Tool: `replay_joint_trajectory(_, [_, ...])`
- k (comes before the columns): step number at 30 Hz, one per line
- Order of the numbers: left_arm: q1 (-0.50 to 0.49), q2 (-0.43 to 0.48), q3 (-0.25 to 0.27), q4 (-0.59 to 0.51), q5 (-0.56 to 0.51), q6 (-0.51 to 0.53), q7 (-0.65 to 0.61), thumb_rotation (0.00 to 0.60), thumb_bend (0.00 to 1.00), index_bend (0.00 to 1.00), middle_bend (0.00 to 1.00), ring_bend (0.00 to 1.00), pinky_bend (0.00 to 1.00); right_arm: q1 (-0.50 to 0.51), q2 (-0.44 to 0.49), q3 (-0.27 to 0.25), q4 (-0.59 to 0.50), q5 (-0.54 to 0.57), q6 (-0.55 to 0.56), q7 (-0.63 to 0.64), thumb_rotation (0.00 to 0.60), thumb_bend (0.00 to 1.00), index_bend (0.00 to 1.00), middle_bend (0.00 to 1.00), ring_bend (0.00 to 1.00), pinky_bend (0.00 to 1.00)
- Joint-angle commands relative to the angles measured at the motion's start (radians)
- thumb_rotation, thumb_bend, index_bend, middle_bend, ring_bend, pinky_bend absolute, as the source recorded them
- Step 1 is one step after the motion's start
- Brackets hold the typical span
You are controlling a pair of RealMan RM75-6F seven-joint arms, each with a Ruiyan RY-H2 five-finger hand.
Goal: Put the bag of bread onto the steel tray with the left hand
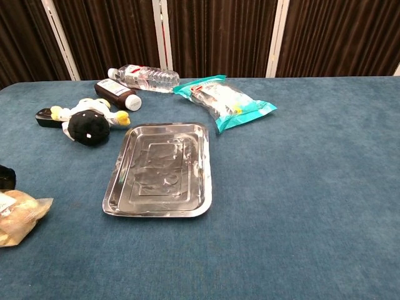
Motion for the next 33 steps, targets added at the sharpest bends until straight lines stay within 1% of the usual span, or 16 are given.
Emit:
replay_joint_trajectory(1, [0.008, 0.011, -0.008, -0.012, 0.043, 0.046, -0.044, 0.600, 0.35, 0.70, 0.71, 0.65, 0.70, -0.001, -0.001, 0.000, 0.001, -0.003, 0.005, 0.003, 0.600, 0.30, 0.00, 0.00, 0.00, 0.08])
replay_joint_trajectory(6, [0.008, 0.059, -0.046, -0.090, 0.105, 0.112, -0.132, 0.600, 0.35, 0.71, 0.73, 0.66, 0.71, 0.000, -0.002, 0.001, 0.003, -0.004, 0.005, 0.003, 0.600, 0.30, 0.00, 0.00, 0.00, 0.08])
replay_joint_trajectory(8, [-0.008, 0.079, -0.085, -0.143, 0.145, 0.148, -0.166, 0.600, 0.35, 0.70, 0.72, 0.66, 0.71, 0.001, -0.004, 0.000, 0.002, -0.007, 0.004, 0.000, 0.600, 0.30, 0.00, 0.00, 0.00, 0.08])
replay_joint_trajectory(11, [-0.040, 0.077, -0.121, -0.175, 0.153, 0.147, -0.150, 0.600, 0.34, 0.68, 0.70, 0.64, 0.70, 0.001, -0.005, 0.000, 0.000, -0.009, 0.004, -0.004, 0.600, 0.30, 0.00, 0.00, 0.00, 0.08])
replay_joint_trajectory(14, [-0.090, 0.046, -0.160, -0.189, 0.130, 0.120, -0.092, 0.600, 0.33, 0.65, 0.67, 0.62, 0.69, 0.002, -0.004, -0.001, -0.003, -0.008, 0.001, -0.003, 0.600, 0.30, 0.00, 0.00, 0.00, 0.08])
replay_joint_trajectory(18, [-0.159, -0.034, -0.209, -0.172, 0.071, 0.089, -0.012, 0.600, 0.32, 0.60, 0.63, 0.58, 0.65, 0.004, -0.001, 0.001, -0.003, -0.008, 0.002, 0.004, 0.600, 0.30, 0.00, 0.00, 0.00, 0.08])
replay_joint_trajectory(20, [-0.195, -0.086, -0.228, -0.153, 0.036, 0.072, 0.017, 0.600, 0.32, 0.55, 0.58, 0.54, 0.61, 0.004, 0.001, 0.001, -0.002, -0.007, 0.000, 0.010, 0.600, 0.30, 0.00, 0.00, 0.00, 0.08])
replay_joint_trajectory(21, [-0.209, -0.106, -0.233, -0.148, 0.018, 0.061, 0.025, 0.600, 0.31, 0.50, 0.52, 0.48, 0.57, 0.005, 0.002, 0.001, -0.002, -0.006, -0.002, 0.013, 0.600, 0.30, 0.00, 0.00, 0.00, 0.08])
replay_joint_trajectory(23, [-0.239, -0.135, -0.238, -0.147, -0.037, 0.021, 0.037, 0.600, 0.26, 0.35, 0.35, 0.33, 0.44, 0.005, 0.006, -0.001, -0.004, -0.001, -0.008, 0.020, 0.600, 0.30, 0.00, 0.00, 0.00, 0.08])
replay_joint_trajectory(25, [-0.259, -0.144, -0.240, -0.158, -0.091, -0.008, 0.054, 0.600, 0.19, 0.14, 0.10, 0.10, 0.23, 0.005, 0.010, -0.002, -0.005, 0.001, -0.011, 0.027, 0.600, 0.30, 0.00, 0.00, 0.00, 0.08])
replay_joint_trajectory(26, [-0.265, -0.149, -0.239, -0.162, -0.110, -0.011, 0.065, 0.600, 0.17, 0.08, 0.05, 0.05, 0.16, 0.005, 0.012, -0.002, -0.006, 0.001, -0.011, 0.029, 0.600, 0.30, 0.00, 0.00, 0.00, 0.08])
replay_joint_trajectory(27, [-0.272, -0.153, -0.235, -0.170, -0.129, -0.011, 0.080, 0.600, 0.14, 0.02, 0.00, 0.01, 0.10, 0.004, 0.014, -0.003, -0.006, 0.000, -0.010, 0.030, 0.600, 0.30, 0.00, 0.00, 0.00, 0.08])
replay_joint_trajectory(28, [-0.273, -0.156, -0.231, -0.174, -0.132, -0.002, 0.091, 0.600, 0.12, 0.00, 0.00, 0.00, 0.06, 0.004, 0.015, -0.004, -0.005, -0.001, -0.010, 0.031, 0.600, 0.30, 0.00, 0.00, 0.00, 0.08])
replay_joint_trajectory(31, [-0.262, -0.152, -0.204, -0.187, -0.114, 0.041, 0.110, 0.600, 0.10, 0.00, 0.00, 0.00, 0.04, 0.002, 0.017, -0.005, -0.004, -0.002, -0.008, 0.032, 0.600, 0.30, 0.00, 0.00, 0.00, 0.08])
replay_joint_trajectory(33, [-0.238, -0.125, -0.179, -0.207, -0.095, 0.071, 0.105, 0.600, 0.10, 0.00, 0.00, 0.00, 0.04, 0.001, 0.018, -0.006, -0.004, 0.000, -0.008, 0.033, 0.600, 0.30, 0.00, 0.00, 0.00, 0.08])
